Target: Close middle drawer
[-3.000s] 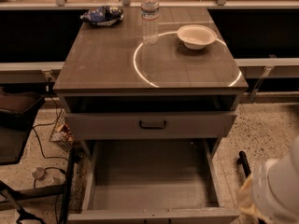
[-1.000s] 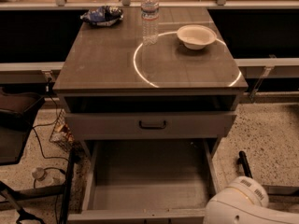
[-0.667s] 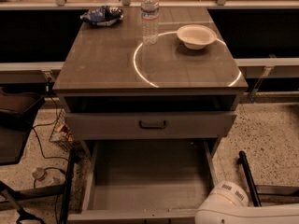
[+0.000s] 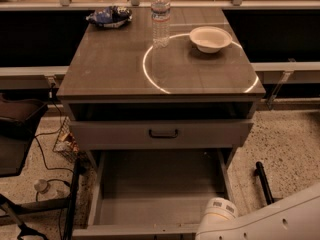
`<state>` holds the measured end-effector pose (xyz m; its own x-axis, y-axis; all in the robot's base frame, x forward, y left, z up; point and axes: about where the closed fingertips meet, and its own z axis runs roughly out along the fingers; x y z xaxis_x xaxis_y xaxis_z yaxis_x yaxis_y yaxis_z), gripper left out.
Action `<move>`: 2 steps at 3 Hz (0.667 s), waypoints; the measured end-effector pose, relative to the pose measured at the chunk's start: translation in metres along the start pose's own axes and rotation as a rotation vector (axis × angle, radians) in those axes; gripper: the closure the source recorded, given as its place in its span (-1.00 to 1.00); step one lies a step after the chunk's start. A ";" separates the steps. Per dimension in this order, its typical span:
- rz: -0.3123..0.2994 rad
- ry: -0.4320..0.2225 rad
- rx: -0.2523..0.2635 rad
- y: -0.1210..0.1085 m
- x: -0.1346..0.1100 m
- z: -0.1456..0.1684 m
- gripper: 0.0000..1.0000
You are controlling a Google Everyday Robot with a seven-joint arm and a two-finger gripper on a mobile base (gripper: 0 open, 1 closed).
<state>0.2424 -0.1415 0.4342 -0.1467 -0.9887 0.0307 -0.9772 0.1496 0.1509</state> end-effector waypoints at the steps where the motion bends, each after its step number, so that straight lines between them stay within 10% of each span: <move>1: -0.031 -0.022 -0.012 -0.010 -0.015 0.031 1.00; 2: -0.039 -0.031 -0.016 -0.015 -0.022 0.048 1.00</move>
Offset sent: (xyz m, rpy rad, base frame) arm 0.0153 0.0311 -0.0796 0.0520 0.0099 0.0419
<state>0.2528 -0.1220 0.3836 -0.1130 -0.9936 -0.0064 -0.9797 0.1103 0.1675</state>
